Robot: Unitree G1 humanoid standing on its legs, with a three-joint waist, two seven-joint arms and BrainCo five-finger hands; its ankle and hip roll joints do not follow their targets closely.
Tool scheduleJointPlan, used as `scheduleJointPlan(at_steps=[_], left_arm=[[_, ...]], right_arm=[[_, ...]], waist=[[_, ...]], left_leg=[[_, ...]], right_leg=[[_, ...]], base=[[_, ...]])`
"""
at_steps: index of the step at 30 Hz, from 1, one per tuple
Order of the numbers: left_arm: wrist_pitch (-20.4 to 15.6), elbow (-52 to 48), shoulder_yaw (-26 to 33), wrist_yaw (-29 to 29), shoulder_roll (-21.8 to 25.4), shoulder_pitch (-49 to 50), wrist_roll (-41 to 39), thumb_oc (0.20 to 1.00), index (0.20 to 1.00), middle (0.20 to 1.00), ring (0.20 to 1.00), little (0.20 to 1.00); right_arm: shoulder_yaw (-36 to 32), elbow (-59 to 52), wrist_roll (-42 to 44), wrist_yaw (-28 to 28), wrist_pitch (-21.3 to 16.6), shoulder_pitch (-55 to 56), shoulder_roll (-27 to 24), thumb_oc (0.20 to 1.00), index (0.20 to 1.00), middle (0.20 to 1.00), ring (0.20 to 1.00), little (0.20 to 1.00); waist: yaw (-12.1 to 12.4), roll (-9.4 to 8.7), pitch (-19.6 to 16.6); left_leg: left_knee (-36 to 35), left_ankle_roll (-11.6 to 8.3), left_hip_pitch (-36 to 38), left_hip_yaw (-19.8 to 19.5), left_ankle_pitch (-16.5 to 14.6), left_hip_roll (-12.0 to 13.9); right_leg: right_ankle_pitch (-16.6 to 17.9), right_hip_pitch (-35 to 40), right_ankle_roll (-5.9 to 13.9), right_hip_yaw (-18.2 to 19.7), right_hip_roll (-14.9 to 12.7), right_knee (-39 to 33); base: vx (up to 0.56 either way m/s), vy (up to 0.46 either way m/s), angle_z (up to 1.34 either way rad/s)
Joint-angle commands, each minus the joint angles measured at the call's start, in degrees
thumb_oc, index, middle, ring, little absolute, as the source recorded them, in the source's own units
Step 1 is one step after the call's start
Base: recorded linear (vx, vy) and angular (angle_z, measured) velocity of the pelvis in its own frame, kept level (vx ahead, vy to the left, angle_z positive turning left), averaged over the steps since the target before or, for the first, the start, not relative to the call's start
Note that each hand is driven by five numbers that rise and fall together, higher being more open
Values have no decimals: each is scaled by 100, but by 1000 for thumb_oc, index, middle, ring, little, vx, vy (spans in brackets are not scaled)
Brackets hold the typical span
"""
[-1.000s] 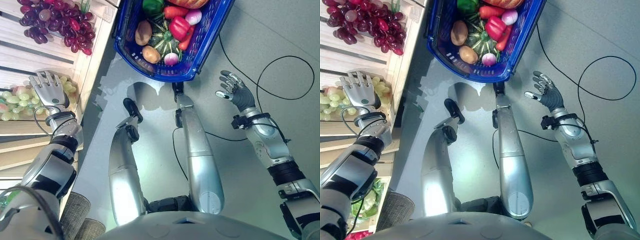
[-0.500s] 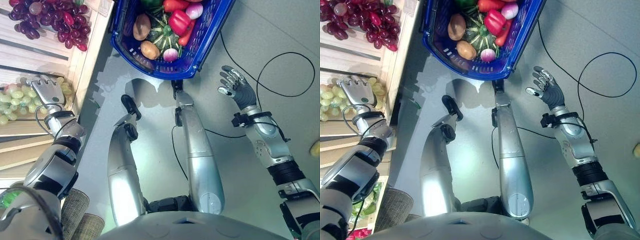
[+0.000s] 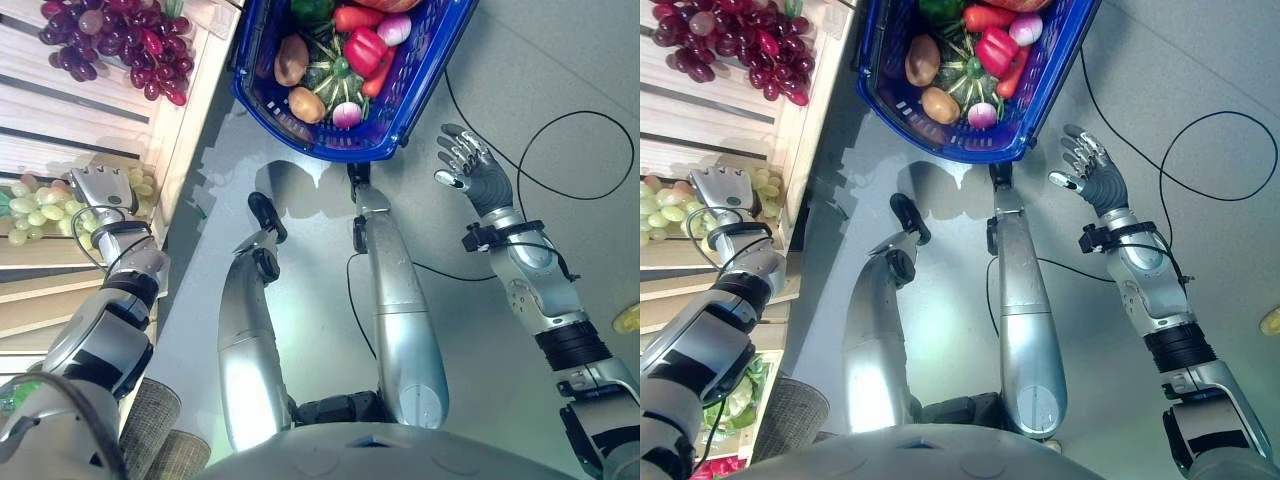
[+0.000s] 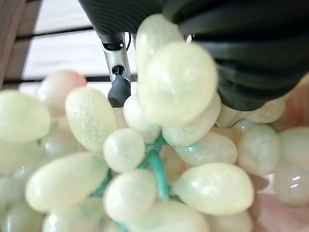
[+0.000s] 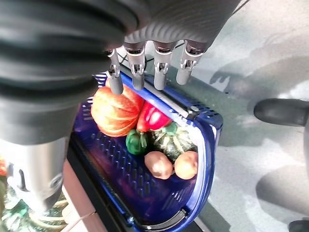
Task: Pick up fruits and vegetables into the basket
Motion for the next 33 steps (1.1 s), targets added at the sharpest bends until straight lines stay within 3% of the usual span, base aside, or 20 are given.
scheduleJointPlan(at_steps=[1, 2, 4, 6, 9, 13, 14, 18, 22, 26, 33], left_arm=[[-747, 66, 736, 22, 132, 1372, -2846, 200, 200, 200, 200, 200], [-1149, 12, 1012, 6, 77, 1400, -3507, 200, 200, 200, 200, 200], [-1716, 20, 1462, -28, 19, 1383, -4075, 200, 200, 200, 200, 200], [-2506, 26, 1961, -217, 5, 1363, -4874, 200, 200, 200, 200, 200], [-3197, -132, 2390, -537, -24, 1424, -5704, 200, 200, 200, 200, 200], [-3483, -341, 2628, -661, -89, 1519, -6203, 200, 200, 200, 200, 200], [-3888, -567, 2884, -919, -177, 1669, -6737, 200, 200, 200, 200, 200], [-4247, -881, 3094, -1092, -258, 1840, -7089, 200, 200, 200, 200, 200], [-4917, -1516, 3279, -1385, -272, 2071, -7531, 200, 200, 200, 200, 200], [-5561, -2436, 3411, -1491, -307, 2348, -7432, 200, 200, 200, 200, 200], [-5777, -4442, 3547, -1611, -185, 2485, -7086, 200, 200, 200, 200, 200]], right_arm=[[-197, -710, -259, -9, -55, 512, -14, 1000, 1000, 1000, 1000, 1000], [-237, -765, -339, -9, 10, 582, 9, 1000, 1000, 1000, 1000, 1000], [-260, -789, -465, -60, 123, 620, 45, 1000, 1000, 1000, 1000, 1000], [-311, -786, -697, -135, 284, 635, 75, 1000, 1000, 1000, 1000, 1000], [-392, -849, -861, -161, 451, 696, 73, 1000, 1000, 1000, 1000, 1000], [-431, -913, -1005, -162, 537, 739, 76, 1000, 1000, 1000, 1000, 1000], [-446, -964, -1220, -162, 579, 793, 112, 1000, 1000, 1000, 1000, 1000], [-404, -966, -1402, -216, 651, 782, 130, 1000, 1000, 1000, 1000, 1000], [-372, -894, -1799, -360, 666, 810, 83, 1000, 1000, 1000, 1000, 1000], [-372, -944, -2412, -432, 721, 845, 27, 1000, 1000, 1000, 1000, 1000], [-119, -1006, -3174, -615, 955, 430, 69, 1000, 1000, 1000, 1000, 1000]], waist=[[152, -74, -254], [170, -76, -254], [191, -85, -254], [214, -78, -254], [235, -46, -254], [257, -15, -254], [294, 6, -254], [337, 9, -254], [413, -14, -254], [523, 1, -254], [751, 9, -254]], left_leg=[[-261, 29, -129, -38, 29, -226], [-282, 51, -36, -42, 42, -234], [-317, 70, 113, -20, 57, -233], [-351, 85, 338, -7, 69, -238], [-424, 99, 621, 16, 93, -262], [-503, 110, 845, 39, 108, -298], [-597, 115, 1094, 41, 118, -340], [-664, 119, 1356, 45, 112, -379], [-671, 147, 1621, 34, 64, -391], [-711, 184, 1866, -3, 22, -422], [-791, 236, 2310, -99, -26, -479]], right_leg=[[-390, 133, 404, -61, 35, 64], [-403, 222, 406, -64, 38, 67], [-436, 368, 409, -91, 17, 57], [-484, 578, 405, -112, -7, 64], [-544, 830, 405, -132, -31, 70], [-583, 1028, 404, -157, -46, 49], [-624, 1281, 403, -189, -65, 4], [-652, 1579, 384, -221, -86, -66], [-695, 1898, 370, -237, -108, -87], [-717, 2178, 384, -258, -141, -140], [-782, 2717, 394, -290, -190, -201]], base=[[35, 21, -2], [37, 19, -2], [19, 9, -1], [0, 0, 0], [17, 22, 1], [13, 15, 2], [34, 25, 11], [22, 6, 8], [28, -25, 2], [26, -36, 4], [26, -58, 7]])
